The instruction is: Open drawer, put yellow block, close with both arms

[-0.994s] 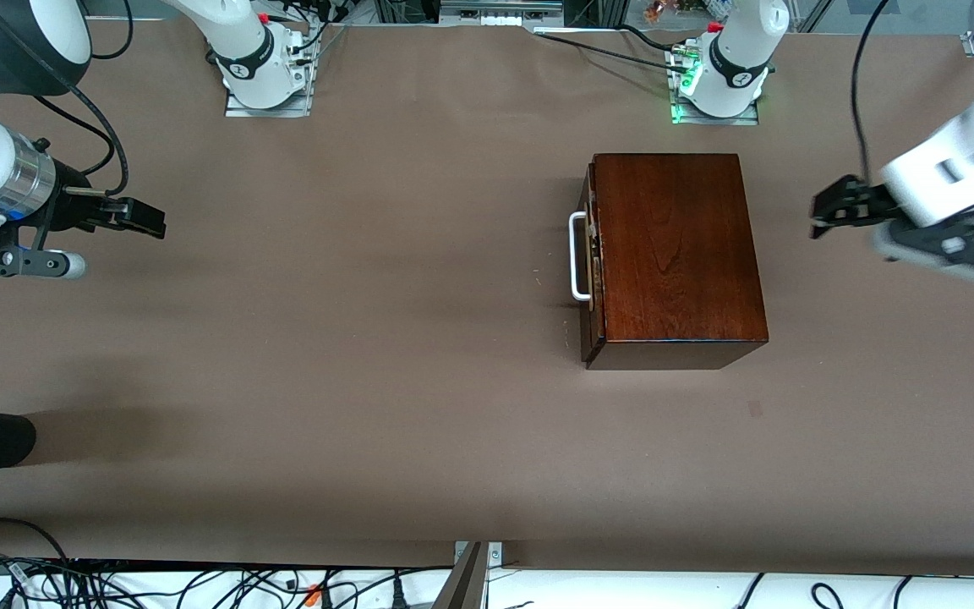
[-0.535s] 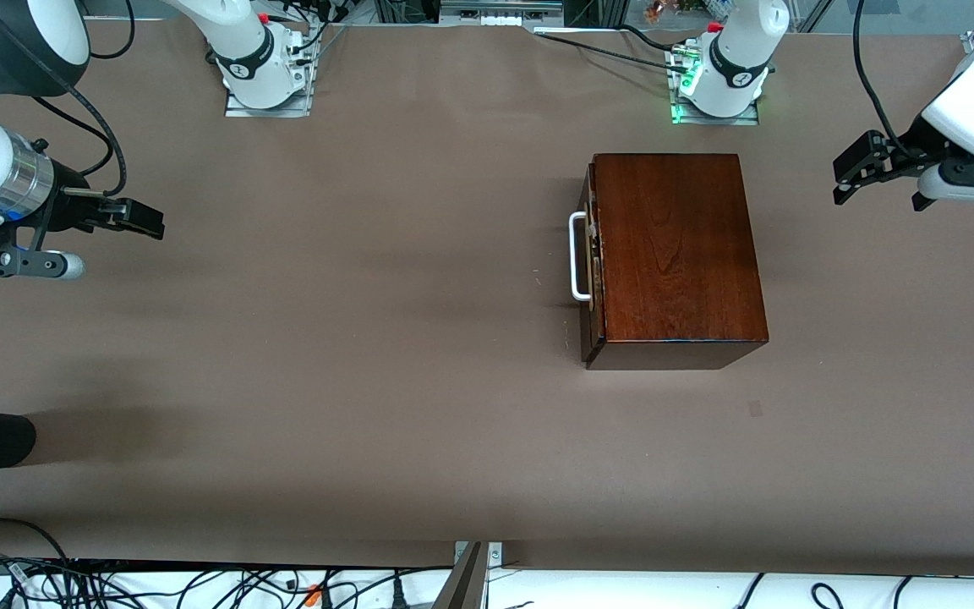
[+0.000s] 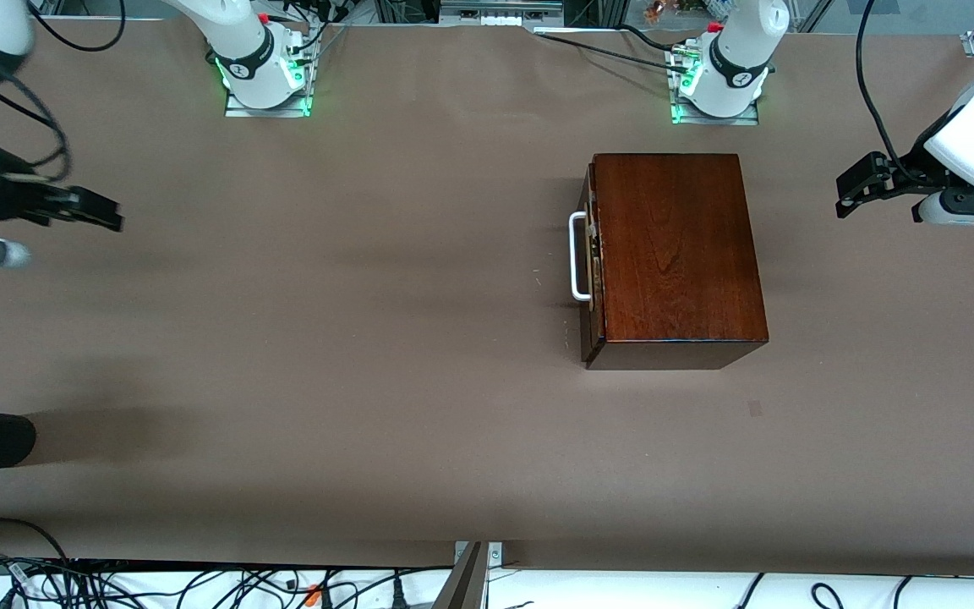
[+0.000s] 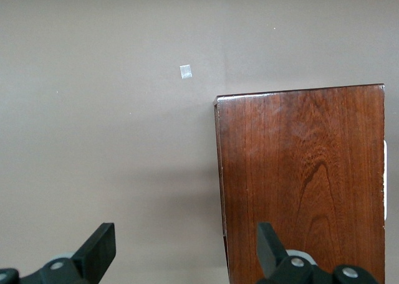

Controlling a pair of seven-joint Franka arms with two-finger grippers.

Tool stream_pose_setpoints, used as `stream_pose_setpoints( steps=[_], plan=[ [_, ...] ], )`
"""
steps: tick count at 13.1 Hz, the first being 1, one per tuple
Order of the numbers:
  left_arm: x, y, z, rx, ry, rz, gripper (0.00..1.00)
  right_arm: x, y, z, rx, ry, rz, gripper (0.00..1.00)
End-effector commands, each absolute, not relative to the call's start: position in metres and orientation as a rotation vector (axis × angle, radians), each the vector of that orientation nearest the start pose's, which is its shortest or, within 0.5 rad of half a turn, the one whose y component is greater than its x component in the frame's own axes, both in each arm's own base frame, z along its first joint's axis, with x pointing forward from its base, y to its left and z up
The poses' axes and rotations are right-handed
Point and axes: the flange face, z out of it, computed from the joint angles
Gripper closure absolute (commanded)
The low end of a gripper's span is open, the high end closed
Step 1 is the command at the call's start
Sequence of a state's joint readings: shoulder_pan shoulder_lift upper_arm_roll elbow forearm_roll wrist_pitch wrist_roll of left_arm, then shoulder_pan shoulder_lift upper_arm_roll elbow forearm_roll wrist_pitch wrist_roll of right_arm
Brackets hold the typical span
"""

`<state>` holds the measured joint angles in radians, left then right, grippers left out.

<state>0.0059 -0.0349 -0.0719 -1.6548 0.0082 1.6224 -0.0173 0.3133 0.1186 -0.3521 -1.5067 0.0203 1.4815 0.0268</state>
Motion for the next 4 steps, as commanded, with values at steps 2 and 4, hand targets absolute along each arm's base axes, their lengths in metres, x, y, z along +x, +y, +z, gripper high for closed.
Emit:
stream_pose_setpoints(
  steps=[2, 4],
  plan=[
    [0.5469, -0.0421, 0.6155, -3.142, 0.077, 0.005, 0.00, 0.5641, -0.0174, 0.5904, -3.140, 0.085, 0.189, 0.00],
    [0.5462, -0.0420, 0.6183, -3.141, 0.077, 0.007, 0.00, 0.5605, -0.0184, 0.5817, -3.133, 0.105, 0.159, 0.00]
  ],
)
